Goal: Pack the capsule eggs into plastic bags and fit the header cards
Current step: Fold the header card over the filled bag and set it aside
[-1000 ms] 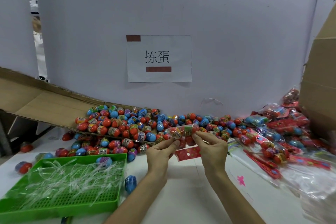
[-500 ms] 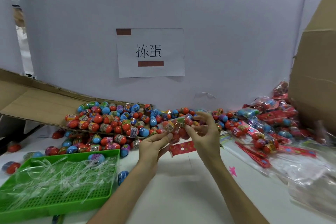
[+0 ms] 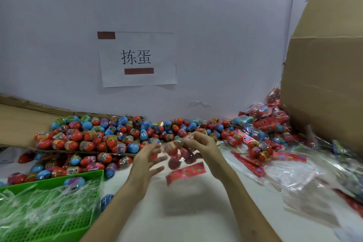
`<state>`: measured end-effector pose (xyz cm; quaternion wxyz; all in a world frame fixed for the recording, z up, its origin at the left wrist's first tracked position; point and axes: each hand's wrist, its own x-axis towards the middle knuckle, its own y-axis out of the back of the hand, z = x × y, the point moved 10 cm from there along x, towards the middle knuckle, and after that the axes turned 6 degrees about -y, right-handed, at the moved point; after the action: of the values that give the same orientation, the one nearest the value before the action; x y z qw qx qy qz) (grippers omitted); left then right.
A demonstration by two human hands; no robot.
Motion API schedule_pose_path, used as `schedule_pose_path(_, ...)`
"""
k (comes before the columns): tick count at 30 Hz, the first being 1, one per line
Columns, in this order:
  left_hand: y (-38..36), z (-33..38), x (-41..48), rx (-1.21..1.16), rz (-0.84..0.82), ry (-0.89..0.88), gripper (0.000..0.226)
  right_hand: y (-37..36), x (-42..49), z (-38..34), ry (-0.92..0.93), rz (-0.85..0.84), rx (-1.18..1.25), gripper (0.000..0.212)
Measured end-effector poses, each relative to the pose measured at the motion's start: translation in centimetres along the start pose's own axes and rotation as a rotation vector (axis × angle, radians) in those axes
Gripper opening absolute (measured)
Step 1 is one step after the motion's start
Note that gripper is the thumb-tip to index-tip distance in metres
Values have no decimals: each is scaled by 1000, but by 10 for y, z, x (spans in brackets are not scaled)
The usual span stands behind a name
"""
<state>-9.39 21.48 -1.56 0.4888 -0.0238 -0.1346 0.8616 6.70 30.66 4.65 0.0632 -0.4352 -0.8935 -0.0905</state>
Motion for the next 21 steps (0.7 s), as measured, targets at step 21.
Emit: schedule_pose_path(21,28,-4,-3,-87,265,64,19,82,-2,17,-78,401,169,20)
